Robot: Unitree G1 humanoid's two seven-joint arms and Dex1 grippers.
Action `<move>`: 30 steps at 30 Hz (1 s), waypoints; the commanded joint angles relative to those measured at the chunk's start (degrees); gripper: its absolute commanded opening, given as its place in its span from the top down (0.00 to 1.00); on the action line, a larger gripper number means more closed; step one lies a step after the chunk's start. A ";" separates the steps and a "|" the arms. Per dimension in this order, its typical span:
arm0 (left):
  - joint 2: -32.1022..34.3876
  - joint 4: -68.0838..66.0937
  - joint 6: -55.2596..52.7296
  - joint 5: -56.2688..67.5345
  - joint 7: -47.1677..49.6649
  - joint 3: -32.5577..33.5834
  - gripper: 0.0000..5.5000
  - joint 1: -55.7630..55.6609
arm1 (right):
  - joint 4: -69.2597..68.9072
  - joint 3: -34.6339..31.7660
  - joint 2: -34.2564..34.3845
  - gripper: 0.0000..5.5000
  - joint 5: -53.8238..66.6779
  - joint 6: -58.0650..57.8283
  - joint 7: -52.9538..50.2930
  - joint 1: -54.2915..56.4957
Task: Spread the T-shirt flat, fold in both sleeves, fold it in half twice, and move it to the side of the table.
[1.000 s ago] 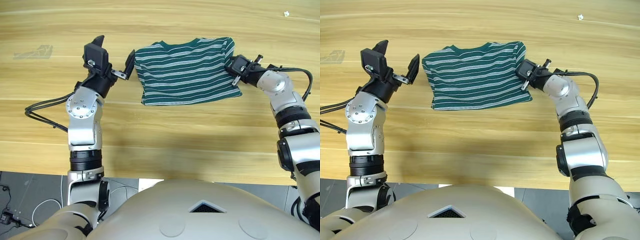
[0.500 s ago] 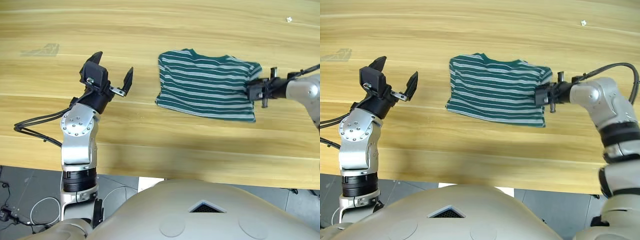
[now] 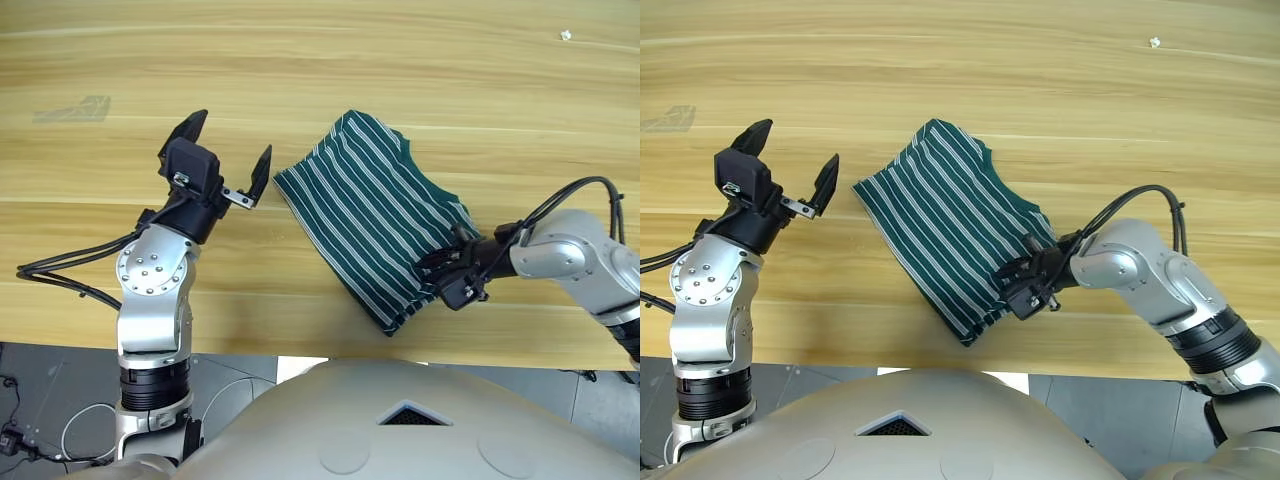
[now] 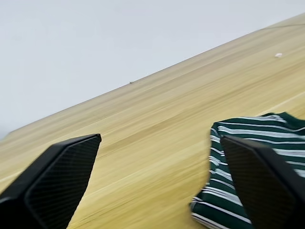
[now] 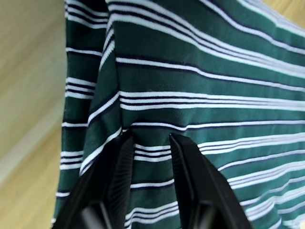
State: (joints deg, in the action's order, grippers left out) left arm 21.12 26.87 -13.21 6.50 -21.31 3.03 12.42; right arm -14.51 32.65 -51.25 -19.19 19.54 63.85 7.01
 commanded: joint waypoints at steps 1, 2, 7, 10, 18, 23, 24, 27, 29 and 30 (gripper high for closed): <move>-0.74 0.81 -0.65 -0.48 0.30 -1.62 0.16 2.15 | 8.83 7.24 6.81 0.75 -3.39 0.02 0.40 -1.52; -0.70 0.85 -0.52 -0.62 0.29 -1.78 0.16 2.73 | 10.81 8.05 8.59 0.75 -4.11 0.73 -0.27 -0.79; -0.67 0.05 -0.94 -0.37 0.65 -1.40 0.16 2.13 | 15.60 10.41 13.86 0.75 -4.48 1.99 -1.60 1.29; -0.91 -0.96 -1.02 -0.34 0.77 -1.54 0.16 1.41 | 15.86 12.26 15.08 0.75 -5.22 2.49 -1.11 1.85; -2.22 -4.73 0.19 -2.24 1.09 -5.50 0.16 -0.26 | 20.56 12.51 22.55 0.75 -3.85 2.67 -7.22 4.60; -2.84 -6.89 1.57 -4.49 1.36 -8.37 0.16 -1.82 | 20.74 8.96 26.74 0.75 0.71 1.01 -11.34 5.40; -2.92 -7.27 1.68 -4.53 1.19 -8.49 0.16 -2.28 | 20.47 8.35 26.76 0.75 1.13 0.73 -11.63 5.37; -3.20 -8.65 2.22 -4.85 0.93 -8.91 0.16 -3.55 | 17.20 6.08 26.33 0.75 7.20 -3.53 -9.11 4.11; -3.32 -9.50 2.66 -5.25 1.06 -9.21 0.16 -4.68 | 12.49 3.81 26.15 0.75 15.14 -9.24 -5.93 2.58; -3.34 -9.60 2.80 -5.23 1.02 -9.14 0.16 -5.42 | 9.19 1.95 26.09 0.75 20.91 -13.22 -4.40 1.81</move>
State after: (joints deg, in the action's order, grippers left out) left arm 17.72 17.84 -10.96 1.92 -20.26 -5.81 8.80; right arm -0.56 37.32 -24.88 -5.58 11.79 57.15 9.57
